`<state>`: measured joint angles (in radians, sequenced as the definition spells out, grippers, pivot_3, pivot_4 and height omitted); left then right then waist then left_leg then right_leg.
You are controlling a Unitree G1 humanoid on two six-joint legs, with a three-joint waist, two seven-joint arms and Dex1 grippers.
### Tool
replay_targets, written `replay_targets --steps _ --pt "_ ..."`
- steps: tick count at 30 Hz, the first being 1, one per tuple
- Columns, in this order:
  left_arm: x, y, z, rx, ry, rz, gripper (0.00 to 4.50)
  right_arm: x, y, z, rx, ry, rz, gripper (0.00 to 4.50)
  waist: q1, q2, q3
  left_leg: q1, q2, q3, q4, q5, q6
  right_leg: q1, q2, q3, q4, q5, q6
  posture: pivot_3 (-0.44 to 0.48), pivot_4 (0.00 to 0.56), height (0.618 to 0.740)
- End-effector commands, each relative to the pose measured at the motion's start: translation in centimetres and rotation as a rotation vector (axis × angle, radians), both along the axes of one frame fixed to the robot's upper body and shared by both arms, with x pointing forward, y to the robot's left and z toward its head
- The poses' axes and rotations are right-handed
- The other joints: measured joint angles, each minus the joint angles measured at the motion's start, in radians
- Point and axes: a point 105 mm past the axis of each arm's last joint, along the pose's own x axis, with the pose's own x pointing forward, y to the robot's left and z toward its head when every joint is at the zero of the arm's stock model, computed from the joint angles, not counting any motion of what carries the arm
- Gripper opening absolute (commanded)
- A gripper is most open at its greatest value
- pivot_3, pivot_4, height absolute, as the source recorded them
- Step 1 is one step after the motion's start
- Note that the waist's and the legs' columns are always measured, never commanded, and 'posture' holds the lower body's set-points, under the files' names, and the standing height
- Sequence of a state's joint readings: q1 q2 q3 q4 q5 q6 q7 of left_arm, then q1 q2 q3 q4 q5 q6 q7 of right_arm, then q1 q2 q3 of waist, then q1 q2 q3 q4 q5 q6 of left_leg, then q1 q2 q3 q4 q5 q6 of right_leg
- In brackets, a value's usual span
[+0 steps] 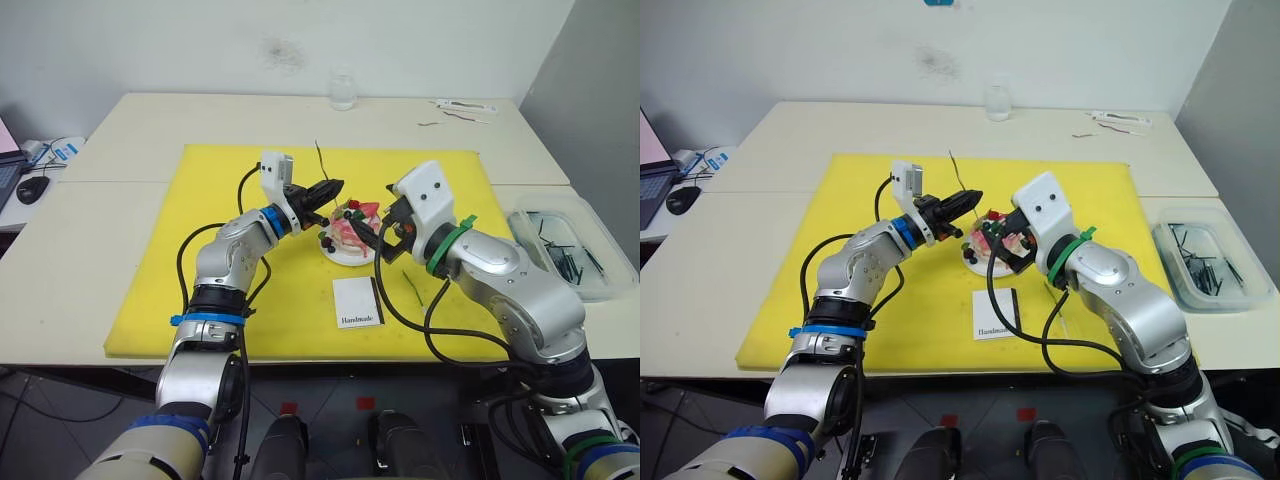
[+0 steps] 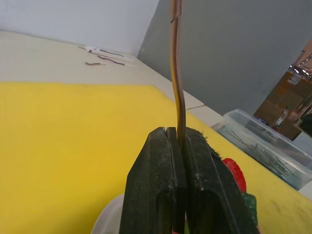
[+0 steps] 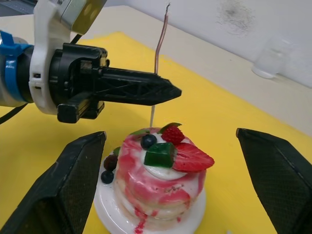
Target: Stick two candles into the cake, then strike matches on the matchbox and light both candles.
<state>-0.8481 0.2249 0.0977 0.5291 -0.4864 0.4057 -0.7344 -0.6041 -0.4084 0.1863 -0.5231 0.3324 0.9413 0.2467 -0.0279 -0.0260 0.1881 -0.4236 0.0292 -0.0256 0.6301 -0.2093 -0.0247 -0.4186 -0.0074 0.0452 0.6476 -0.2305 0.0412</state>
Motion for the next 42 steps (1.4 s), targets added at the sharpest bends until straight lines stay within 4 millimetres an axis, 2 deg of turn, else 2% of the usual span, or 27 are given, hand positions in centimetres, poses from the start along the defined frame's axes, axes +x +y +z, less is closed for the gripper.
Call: replay_targets --steps 1,17,25,30,35,38,42 --pt "0.2 -0.4 2.1 -0.006 -0.076 -0.016 0.0 -0.3 -0.5 1.2 0.012 -0.053 -0.013 4.48 0.0 0.0 0.0 0.0 0.0 0.0 0.0 0.0 0.0 0.0 0.0 0.0 0.0 0.0 0.0 0.0 0.15 0.74" --pt "0.6 -0.3 1.0 0.034 -0.08 -0.018 0.0 -0.3 -1.1 1.2 0.016 -0.053 -0.041 4.48 0.0 0.0 0.0 -0.001 0.0 0.0 0.0 0.0 0.0 -0.001 0.0 0.0 0.0 0.0 0.0 0.0 0.15 0.74" --pt "-0.4 -1.3 0.4 0.079 -0.114 -0.056 0.0 -0.1 -1.5 1.3 0.016 -0.058 -0.057 4.48 0.0 0.0 0.0 -0.001 0.0 0.0 0.0 0.0 0.0 -0.001 0.0 0.0 0.001 0.001 -0.001 0.0 0.15 0.74" --pt "-0.9 -1.6 -0.7 0.193 -0.198 -0.043 0.0 -0.1 -1.6 1.3 0.022 -0.062 -0.062 4.48 0.0 0.0 0.0 -0.001 0.0 0.0 0.0 0.0 0.0 -0.001 0.0 0.0 0.001 0.001 -0.002 0.0 0.15 0.74" --pt "-0.7 -1.5 -1.5 0.21 -0.214 0.0 0.0 0.0 -1.6 1.3 0.022 -0.061 -0.067 4.48 0.0 0.0 0.0 -0.001 0.0 0.0 0.0 0.0 0.0 -0.001 0.0 0.0 0.001 0.001 -0.001 0.0 0.15 0.74" --pt "-0.6 -1.3 -1.3 0.193 -0.218 0.016 0.0 0.1 -1.8 1.3 0.021 -0.06 -0.071 4.48 0.0 0.0 0.0 -0.001 0.0 0.0 0.001 0.0 0.0 -0.001 0.0 0.0 0.001 0.001 -0.001 0.0 0.15 0.74" --pt "-0.4 -0.9 0.0 0.168 -0.245 0.034 1.2 0.2 -2.0 1.3 0.02 -0.061 -0.078 4.5 0.0 0.0 0.0 -0.001 0.0 0.0 0.001 0.0 0.0 -0.001 0.0 0.0 0.001 0.001 -0.001 0.0 0.15 0.74"
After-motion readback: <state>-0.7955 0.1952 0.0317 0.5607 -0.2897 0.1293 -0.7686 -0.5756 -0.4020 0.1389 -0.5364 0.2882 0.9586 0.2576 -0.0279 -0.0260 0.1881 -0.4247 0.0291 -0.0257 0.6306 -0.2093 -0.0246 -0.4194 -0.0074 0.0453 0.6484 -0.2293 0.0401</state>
